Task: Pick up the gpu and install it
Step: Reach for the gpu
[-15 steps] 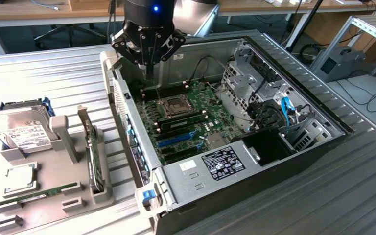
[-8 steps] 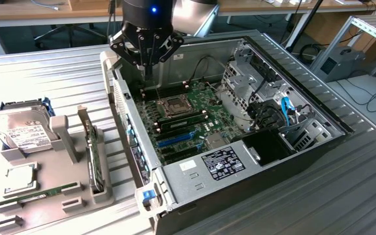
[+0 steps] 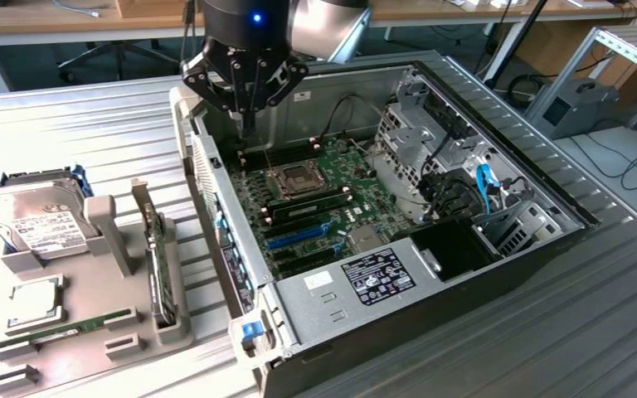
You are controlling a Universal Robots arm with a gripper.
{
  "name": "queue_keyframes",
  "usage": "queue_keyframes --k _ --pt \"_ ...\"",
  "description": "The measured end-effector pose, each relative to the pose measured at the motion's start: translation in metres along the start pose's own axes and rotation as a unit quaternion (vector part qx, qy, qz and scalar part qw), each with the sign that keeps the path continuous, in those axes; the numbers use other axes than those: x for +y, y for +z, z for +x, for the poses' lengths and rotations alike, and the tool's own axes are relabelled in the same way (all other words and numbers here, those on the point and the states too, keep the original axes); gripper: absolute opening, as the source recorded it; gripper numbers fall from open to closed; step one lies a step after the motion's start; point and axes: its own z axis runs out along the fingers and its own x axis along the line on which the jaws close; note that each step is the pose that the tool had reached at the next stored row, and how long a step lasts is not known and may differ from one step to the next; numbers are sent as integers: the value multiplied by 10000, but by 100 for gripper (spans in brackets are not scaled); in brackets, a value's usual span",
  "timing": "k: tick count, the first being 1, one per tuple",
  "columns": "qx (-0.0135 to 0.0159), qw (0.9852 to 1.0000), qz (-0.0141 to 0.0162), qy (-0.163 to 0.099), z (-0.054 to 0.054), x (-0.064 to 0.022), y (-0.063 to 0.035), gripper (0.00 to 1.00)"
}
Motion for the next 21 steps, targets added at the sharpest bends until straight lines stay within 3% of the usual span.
queue_keyframes --k 21 --pt "0 10000 0 -1 79 -7 18 11"
